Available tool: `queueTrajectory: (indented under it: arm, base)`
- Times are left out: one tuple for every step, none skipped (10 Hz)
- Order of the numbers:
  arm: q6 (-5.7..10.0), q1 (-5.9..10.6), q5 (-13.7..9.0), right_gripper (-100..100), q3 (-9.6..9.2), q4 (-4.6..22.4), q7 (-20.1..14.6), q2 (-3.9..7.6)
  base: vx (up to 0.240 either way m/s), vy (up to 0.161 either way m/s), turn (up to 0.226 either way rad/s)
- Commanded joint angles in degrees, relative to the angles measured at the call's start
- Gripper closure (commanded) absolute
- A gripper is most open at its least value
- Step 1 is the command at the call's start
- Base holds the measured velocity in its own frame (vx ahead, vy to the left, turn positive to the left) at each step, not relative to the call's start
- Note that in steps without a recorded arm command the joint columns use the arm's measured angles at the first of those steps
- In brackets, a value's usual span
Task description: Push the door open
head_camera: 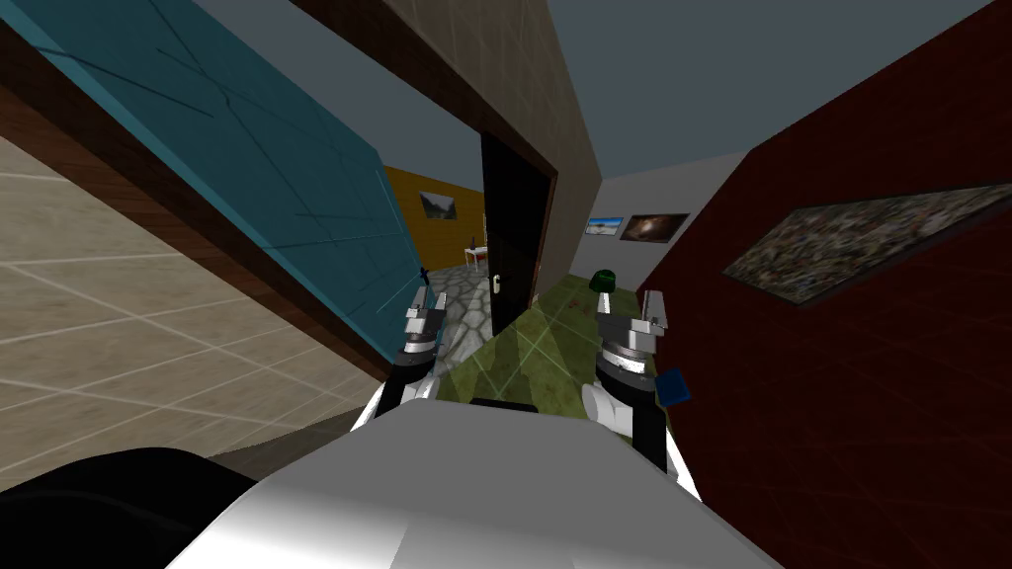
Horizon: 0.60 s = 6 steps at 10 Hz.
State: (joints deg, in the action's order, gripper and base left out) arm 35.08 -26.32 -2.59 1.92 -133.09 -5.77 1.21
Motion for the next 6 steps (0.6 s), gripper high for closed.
queueTrajectory:
  arm:
    - [-0.09, 1.09, 0.0, -100, -0.17, 1.9, 0.0, 0.27]
    - [-0.13, 1.71, 0.0, -100, -0.26, 3.0, 0.0, 0.40]
    - [-0.18, 2.33, 0.0, -100, -0.35, 4.0, 0.0, 0.53]
    - [-0.29, 3.71, 0.0, -100, -0.57, 6.4, 0.0, 0.80]
    - [-0.36, 4.60, 0.1, -100, -0.70, 7.8, 0.0, 0.95]
    - [-0.43, 5.49, 0.1, -100, -0.84, 9.5, 0.0, 1.10]
  base:
    - [0.114, 0.050, 0.084]
    - [0.058, -0.039, 0.063]
    - [0.038, -0.065, 0.066]
    - [0.049, -0.072, 0.105]
    - [0.053, -0.073, 0.104]
    - [0.074, -0.073, 0.071]
